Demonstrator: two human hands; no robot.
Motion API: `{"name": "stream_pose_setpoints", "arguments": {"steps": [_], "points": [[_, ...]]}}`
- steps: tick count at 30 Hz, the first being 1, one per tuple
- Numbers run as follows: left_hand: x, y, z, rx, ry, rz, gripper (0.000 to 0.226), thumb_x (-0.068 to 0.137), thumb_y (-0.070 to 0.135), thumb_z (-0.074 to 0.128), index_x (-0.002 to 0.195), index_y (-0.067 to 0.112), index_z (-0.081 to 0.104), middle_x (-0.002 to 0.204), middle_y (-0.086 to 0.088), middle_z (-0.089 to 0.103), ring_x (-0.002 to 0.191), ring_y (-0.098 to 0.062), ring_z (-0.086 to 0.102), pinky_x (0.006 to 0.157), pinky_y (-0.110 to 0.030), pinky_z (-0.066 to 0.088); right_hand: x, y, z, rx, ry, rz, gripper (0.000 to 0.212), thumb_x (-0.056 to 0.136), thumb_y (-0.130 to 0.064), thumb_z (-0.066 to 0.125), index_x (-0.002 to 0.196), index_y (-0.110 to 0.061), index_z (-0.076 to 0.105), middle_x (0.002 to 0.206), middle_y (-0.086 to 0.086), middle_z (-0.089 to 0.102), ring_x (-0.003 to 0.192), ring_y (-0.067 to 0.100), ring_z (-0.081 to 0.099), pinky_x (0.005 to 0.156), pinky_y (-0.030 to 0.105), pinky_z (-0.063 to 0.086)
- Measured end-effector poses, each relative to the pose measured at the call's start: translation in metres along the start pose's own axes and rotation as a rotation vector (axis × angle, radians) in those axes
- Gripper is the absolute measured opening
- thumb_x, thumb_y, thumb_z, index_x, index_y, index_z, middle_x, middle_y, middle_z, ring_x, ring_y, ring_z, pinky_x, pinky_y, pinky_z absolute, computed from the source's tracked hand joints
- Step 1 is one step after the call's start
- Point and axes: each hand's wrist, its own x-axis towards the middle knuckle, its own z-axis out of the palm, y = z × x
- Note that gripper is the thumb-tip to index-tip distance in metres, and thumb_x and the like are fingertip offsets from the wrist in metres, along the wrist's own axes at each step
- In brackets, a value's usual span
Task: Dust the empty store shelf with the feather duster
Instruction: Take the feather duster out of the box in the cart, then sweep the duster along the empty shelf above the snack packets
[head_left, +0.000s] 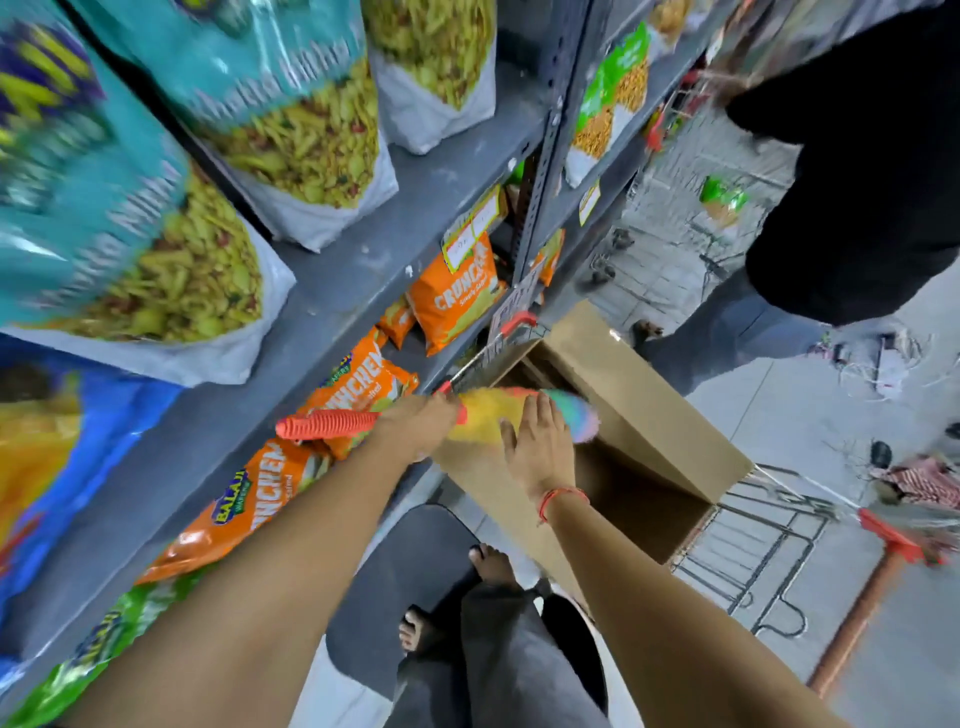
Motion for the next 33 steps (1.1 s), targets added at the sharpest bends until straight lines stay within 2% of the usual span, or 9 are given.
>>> {"name": "stream_pose_setpoints", "arguments": {"steps": [3, 7, 9, 13, 18, 22, 27, 31, 33], "points": [[-0.033, 0.004, -0.038, -0.242, 0.003, -0.118, 0.027, 0.089, 0.016, 0.052, 0.112, 0.017, 0.066, 0.115, -0.016, 0.066, 0.108, -0.037, 0.062, 0.083, -0.039, 0.049, -0.011, -0.016, -0.038, 0.095, 0.154, -0.005, 0.057, 0.1, -0.035, 0.034, 0.141, 0.004, 0.027, 0.151, 0.023, 0.028, 0.14, 0.031, 0.024, 0.118, 0.038, 0.017], [-0.07, 0.016, -0.088, -0.125, 0.057, -0.068, 0.021, 0.09, 0.015, 0.053, 0.102, 0.021, 0.069, 0.11, -0.011, 0.068, 0.102, -0.034, 0.064, 0.076, -0.036, 0.049, -0.023, -0.037, -0.088, 0.148, 0.28, -0.029, 0.053, 0.099, -0.036, 0.036, 0.134, 0.004, 0.037, 0.139, 0.023, 0.044, 0.127, 0.034, 0.039, 0.111, 0.043, 0.03], [-0.087, 0.018, -0.112, -0.048, 0.116, -0.04, 0.02, 0.091, 0.015, 0.052, 0.103, 0.017, 0.068, 0.111, -0.013, 0.066, 0.102, -0.035, 0.064, 0.073, -0.037, 0.049, -0.03, -0.048, -0.114, 0.158, 0.327, -0.062, 0.053, 0.099, -0.035, 0.036, 0.134, 0.005, 0.037, 0.138, 0.024, 0.044, 0.127, 0.035, 0.04, 0.111, 0.043, 0.031], [-0.123, 0.013, -0.164, -0.051, 0.217, -0.013, 0.03, 0.09, 0.029, 0.053, 0.113, 0.013, 0.063, 0.117, -0.013, 0.064, 0.106, -0.036, 0.062, 0.083, -0.045, 0.053, -0.038, -0.067, -0.165, 0.177, 0.399, -0.093, 0.054, 0.1, -0.036, 0.035, 0.136, 0.005, 0.035, 0.148, 0.025, 0.033, 0.135, 0.035, 0.031, 0.115, 0.042, 0.025], [-0.174, 0.014, -0.218, -0.207, 0.368, 0.005, 0.033, 0.091, 0.031, 0.053, 0.117, 0.014, 0.065, 0.106, -0.015, 0.068, 0.097, -0.034, 0.064, 0.078, -0.04, 0.052, -0.053, -0.089, -0.235, 0.247, 0.544, -0.174, 0.047, 0.1, -0.035, 0.034, 0.114, 0.004, 0.055, 0.122, 0.028, 0.055, 0.116, 0.042, 0.047, 0.098, 0.049, 0.04], [-0.217, 0.011, -0.249, -0.309, 0.565, -0.012, 0.02, 0.092, 0.027, 0.051, 0.089, 0.013, 0.065, 0.092, -0.014, 0.068, 0.08, -0.031, 0.063, 0.066, -0.035, 0.047, -0.064, -0.113, -0.306, 0.336, 0.73, -0.211, 0.05, 0.1, -0.036, 0.034, 0.106, 0.005, 0.06, 0.113, 0.03, 0.06, 0.111, 0.041, 0.051, 0.093, 0.048, 0.044], [-0.28, 0.008, -0.287, -0.387, 0.832, -0.023, 0.026, 0.09, 0.032, 0.054, 0.112, 0.027, 0.068, 0.099, -0.014, 0.07, 0.091, -0.033, 0.065, 0.071, -0.035, 0.048, -0.086, -0.145, -0.386, 0.457, 0.985, -0.309, 0.051, 0.1, -0.035, 0.036, 0.095, 0.009, 0.061, 0.102, 0.032, 0.063, 0.097, 0.042, 0.056, 0.083, 0.048, 0.043], [-0.333, 0.011, -0.319, -0.478, 0.949, 0.014, 0.027, 0.09, 0.035, 0.055, 0.113, 0.031, 0.068, 0.093, -0.007, 0.07, 0.088, -0.031, 0.064, 0.079, -0.042, 0.053, -0.117, -0.173, -0.429, 0.5, 1.157, -0.304, 0.052, 0.099, -0.038, 0.035, 0.1, 0.005, 0.064, 0.108, 0.028, 0.064, 0.102, 0.04, 0.057, 0.087, 0.046, 0.042], [-0.357, 0.009, -0.329, -0.469, 1.013, -0.005, 0.027, 0.091, 0.036, 0.052, 0.113, 0.035, 0.067, 0.091, -0.002, 0.068, 0.088, -0.028, 0.064, 0.08, -0.043, 0.054, -0.132, -0.19, -0.447, 0.57, 1.234, -0.375, 0.05, 0.099, -0.036, 0.038, 0.097, 0.006, 0.065, 0.106, 0.028, 0.064, 0.101, 0.04, 0.057, 0.087, 0.046, 0.041]]}}
